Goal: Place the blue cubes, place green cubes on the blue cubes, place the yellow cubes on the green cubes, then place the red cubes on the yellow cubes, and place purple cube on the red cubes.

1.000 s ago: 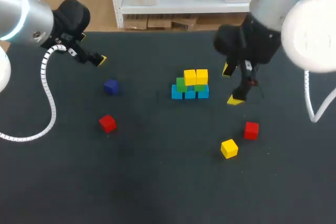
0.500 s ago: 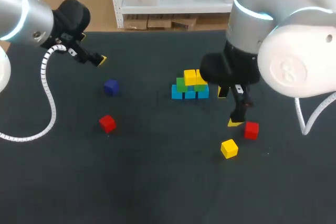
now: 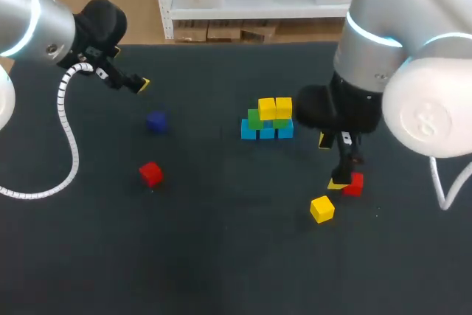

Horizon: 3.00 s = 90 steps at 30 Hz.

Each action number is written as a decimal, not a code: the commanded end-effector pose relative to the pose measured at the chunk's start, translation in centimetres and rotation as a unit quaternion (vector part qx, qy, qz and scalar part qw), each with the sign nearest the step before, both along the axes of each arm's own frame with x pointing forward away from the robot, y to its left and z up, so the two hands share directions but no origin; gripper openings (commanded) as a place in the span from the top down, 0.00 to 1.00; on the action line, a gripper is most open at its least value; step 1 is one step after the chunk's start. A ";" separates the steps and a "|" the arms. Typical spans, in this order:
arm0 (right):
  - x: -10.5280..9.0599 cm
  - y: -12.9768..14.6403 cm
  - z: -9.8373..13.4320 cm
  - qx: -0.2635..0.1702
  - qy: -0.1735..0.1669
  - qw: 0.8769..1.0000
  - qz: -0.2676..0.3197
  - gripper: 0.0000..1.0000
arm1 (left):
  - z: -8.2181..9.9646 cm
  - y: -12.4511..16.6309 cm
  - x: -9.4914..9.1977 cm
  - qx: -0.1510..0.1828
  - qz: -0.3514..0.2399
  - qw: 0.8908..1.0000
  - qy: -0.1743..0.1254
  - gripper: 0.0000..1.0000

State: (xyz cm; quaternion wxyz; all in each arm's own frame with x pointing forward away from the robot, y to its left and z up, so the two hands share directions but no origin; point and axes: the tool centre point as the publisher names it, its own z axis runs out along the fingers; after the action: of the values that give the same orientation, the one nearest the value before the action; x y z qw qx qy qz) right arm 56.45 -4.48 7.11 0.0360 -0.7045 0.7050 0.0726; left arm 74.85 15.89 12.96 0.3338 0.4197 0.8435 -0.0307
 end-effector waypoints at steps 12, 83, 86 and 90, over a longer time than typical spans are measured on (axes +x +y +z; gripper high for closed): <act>-0.3 -0.6 1.2 0.017 0.000 1.000 -0.014 0.00 | 0.0 0.2 0.0 -0.003 -0.004 1.000 0.000 0.00; -4.2 2.8 -5.3 -0.078 -0.003 0.991 0.109 1.00 | 0.0 0.2 0.0 -0.003 -0.004 1.000 0.000 0.00; -4.5 3.8 -4.1 -0.079 -0.017 0.989 0.122 1.00 | 0.0 0.2 0.0 -0.003 -0.004 1.000 0.000 0.00; -4.3 5.2 -2.9 -0.078 -0.036 0.987 0.139 1.00 | 0.0 0.2 0.0 -0.003 -0.004 1.000 0.000 0.00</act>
State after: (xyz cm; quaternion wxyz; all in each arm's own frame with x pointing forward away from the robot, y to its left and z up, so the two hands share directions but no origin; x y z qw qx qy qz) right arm 52.51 0.23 3.57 -0.0050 -0.7975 0.6033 0.0022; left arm 74.84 15.89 12.97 0.3337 0.4197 0.8436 -0.0305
